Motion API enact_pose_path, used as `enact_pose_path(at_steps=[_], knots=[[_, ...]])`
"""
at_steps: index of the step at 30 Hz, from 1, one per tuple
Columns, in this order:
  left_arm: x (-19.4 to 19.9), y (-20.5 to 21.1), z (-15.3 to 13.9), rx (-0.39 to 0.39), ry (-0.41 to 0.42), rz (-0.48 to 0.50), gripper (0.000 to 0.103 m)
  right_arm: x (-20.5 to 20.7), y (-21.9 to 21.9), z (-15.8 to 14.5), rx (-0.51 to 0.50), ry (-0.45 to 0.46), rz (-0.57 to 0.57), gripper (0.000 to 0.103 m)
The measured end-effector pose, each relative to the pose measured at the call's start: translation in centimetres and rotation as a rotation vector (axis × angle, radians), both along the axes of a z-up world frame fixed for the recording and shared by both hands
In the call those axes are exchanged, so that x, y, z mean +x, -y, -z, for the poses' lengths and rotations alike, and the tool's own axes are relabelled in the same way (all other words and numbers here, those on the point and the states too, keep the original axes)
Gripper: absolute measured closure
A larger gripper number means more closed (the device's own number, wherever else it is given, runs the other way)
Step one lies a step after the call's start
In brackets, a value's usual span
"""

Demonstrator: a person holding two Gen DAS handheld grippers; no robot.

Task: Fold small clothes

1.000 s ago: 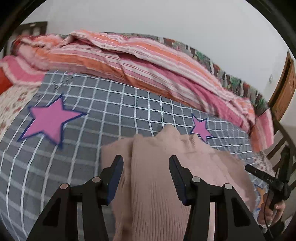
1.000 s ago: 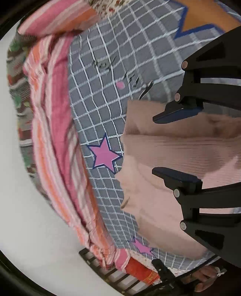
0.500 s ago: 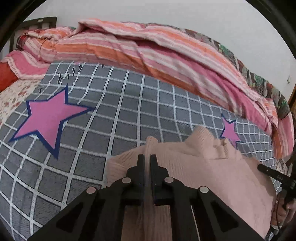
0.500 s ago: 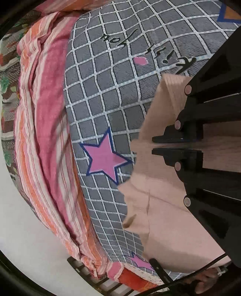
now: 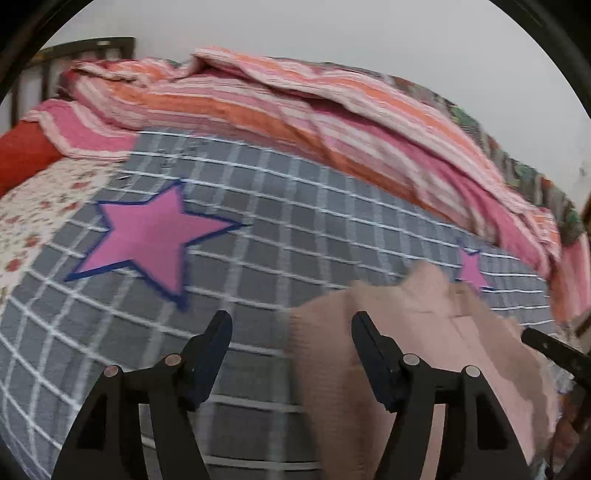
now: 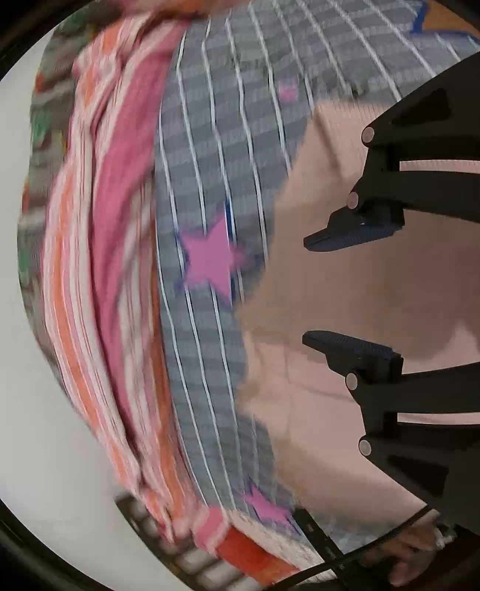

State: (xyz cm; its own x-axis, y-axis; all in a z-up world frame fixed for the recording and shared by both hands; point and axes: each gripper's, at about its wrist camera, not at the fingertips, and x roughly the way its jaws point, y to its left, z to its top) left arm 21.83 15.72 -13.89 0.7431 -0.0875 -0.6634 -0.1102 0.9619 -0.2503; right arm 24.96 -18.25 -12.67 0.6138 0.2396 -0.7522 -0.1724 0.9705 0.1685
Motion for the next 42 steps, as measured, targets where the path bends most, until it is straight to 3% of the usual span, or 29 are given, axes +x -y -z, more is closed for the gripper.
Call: enact_pose_path(at_steps=[3,6,10,16,30,36,42], knots=[[0.2,-2.2,1.9,-0.013,-0.049,-0.033,0.038,0.5,-3.4,1.7,-0.031,-0.042,-0.063,0.059],[0.3,-3.0,2.9,-0.046,-0.041,-0.018,0.038,1.5,-5.3,3.9,-0.117,-0.075,-0.036,0.059],[0.7,-2.0,3.6,0.028,-0.025,0.008,0.037,3.3,-5.7,4.8,-0.149,-0.106,0.007,0.059],[0.7,-1.7,3.5,0.038,-0.013,0.011,0.036,3.9,-6.5,5.3,-0.235,-0.048,0.043,0.059],[0.8,-1.2,3.5,0.075,-0.024,0.009,0.035,3.5,-6.3,5.0,-0.21,-0.055,0.073,0.057],[0.9,-0.9,3.6,0.089,-0.028,0.012,0.034,3.5,-5.3,4.6,-0.147,-0.094,0.091,0.057],[0.8,-0.8,3.5,0.083,-0.025,0.015,0.034,2.5,-5.6,4.2,-0.185,-0.087,0.086,0.057]])
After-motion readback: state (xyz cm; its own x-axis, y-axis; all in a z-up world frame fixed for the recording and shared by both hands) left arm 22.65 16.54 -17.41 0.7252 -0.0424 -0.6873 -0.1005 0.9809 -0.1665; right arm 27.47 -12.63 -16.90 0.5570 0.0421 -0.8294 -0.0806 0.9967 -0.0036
